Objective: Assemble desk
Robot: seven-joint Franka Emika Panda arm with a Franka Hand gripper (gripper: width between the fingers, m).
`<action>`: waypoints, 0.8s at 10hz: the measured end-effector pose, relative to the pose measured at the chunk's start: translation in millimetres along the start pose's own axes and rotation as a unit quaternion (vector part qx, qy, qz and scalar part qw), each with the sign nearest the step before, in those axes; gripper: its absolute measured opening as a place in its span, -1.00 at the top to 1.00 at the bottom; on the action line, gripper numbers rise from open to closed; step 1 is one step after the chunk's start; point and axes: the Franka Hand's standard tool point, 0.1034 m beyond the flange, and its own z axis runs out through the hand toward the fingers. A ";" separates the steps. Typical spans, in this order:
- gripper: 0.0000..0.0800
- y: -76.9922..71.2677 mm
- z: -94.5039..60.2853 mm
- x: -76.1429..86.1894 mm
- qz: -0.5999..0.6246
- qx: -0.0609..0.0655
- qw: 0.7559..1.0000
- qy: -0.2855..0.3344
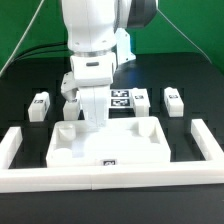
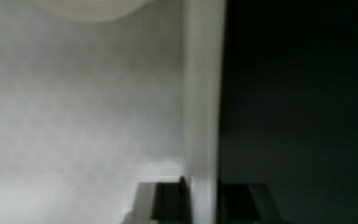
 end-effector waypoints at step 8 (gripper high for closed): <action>0.86 0.3 -0.1 -5.1 -0.003 -0.002 1.000 0.000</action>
Offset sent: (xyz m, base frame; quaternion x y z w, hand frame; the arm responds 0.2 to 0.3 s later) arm 0.0000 0.0000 0.0000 0.0000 0.0000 0.0000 1.0000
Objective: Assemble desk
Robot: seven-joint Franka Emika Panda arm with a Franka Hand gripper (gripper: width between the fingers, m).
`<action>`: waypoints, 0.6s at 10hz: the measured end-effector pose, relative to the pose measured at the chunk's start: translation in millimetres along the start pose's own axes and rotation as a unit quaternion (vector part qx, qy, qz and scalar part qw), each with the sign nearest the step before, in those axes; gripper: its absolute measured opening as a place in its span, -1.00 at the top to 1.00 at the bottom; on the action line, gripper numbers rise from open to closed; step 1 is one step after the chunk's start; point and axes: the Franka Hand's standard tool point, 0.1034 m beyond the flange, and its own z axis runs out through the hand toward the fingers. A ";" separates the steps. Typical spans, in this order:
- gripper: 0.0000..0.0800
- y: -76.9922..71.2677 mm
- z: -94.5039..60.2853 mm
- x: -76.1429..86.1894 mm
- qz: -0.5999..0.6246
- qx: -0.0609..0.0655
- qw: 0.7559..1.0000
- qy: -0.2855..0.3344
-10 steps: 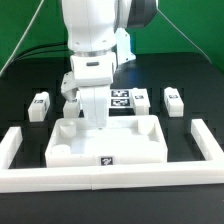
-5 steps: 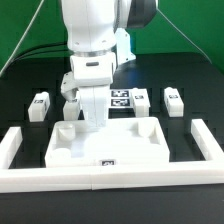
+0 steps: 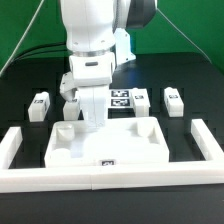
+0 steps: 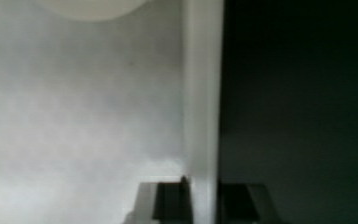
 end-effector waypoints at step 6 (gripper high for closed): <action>0.86 19.1 1.5 74.6 0.018 0.024 1.000 0.003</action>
Offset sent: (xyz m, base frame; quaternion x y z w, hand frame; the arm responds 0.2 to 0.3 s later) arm 0.0228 0.0389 -0.0028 0.0014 -0.0014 0.0312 0.9995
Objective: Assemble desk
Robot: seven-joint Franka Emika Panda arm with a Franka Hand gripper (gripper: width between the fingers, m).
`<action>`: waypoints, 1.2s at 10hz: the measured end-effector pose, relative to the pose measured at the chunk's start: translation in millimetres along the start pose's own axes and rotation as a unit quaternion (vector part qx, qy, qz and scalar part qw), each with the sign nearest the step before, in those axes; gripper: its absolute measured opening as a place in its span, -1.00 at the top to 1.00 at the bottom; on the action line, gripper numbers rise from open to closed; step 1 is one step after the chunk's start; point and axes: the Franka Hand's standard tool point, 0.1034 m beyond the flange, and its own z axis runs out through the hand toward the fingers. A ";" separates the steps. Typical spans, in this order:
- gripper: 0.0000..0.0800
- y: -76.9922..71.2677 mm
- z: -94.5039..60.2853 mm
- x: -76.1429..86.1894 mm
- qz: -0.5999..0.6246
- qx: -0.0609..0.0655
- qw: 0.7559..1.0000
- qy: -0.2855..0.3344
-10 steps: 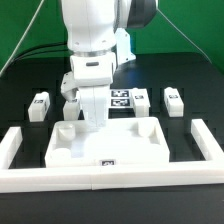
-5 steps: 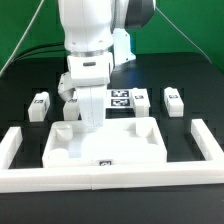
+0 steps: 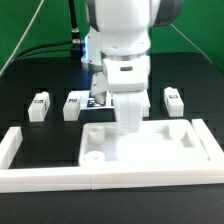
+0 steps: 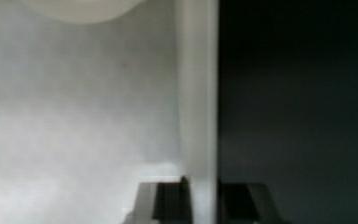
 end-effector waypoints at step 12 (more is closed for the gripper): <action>-0.62 0.2 0.5 -1.0 -0.009 0.007 1.000 -0.002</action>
Offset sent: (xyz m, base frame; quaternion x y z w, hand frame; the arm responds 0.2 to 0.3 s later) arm 0.0000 0.0000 0.0000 0.0000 0.0000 0.0000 1.0000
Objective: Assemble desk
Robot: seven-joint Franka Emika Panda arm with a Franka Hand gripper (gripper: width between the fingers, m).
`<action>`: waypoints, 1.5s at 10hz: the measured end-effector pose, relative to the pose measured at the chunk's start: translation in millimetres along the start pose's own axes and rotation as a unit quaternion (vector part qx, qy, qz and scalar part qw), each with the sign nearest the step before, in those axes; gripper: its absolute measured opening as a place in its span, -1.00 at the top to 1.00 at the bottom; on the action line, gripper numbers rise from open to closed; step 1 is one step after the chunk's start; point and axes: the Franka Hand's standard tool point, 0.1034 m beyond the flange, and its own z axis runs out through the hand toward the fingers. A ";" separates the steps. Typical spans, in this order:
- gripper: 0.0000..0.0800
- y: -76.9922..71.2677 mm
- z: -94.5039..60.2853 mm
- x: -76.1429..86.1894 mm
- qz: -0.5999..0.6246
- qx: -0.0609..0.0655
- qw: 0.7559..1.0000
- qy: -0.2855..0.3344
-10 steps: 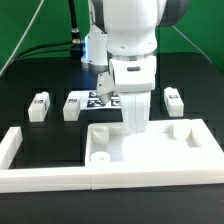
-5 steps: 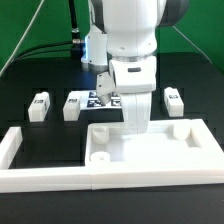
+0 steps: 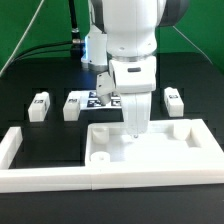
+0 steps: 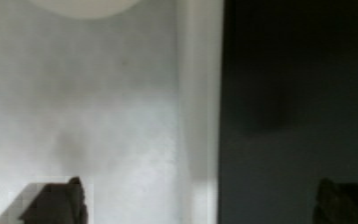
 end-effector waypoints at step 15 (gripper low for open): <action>-0.62 -18.3 -33.8 59.2 0.402 -0.005 0.915 -0.025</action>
Offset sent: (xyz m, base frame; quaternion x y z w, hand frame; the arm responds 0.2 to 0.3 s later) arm -0.0032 0.0047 0.0385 -0.0042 -0.0554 0.0443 0.9975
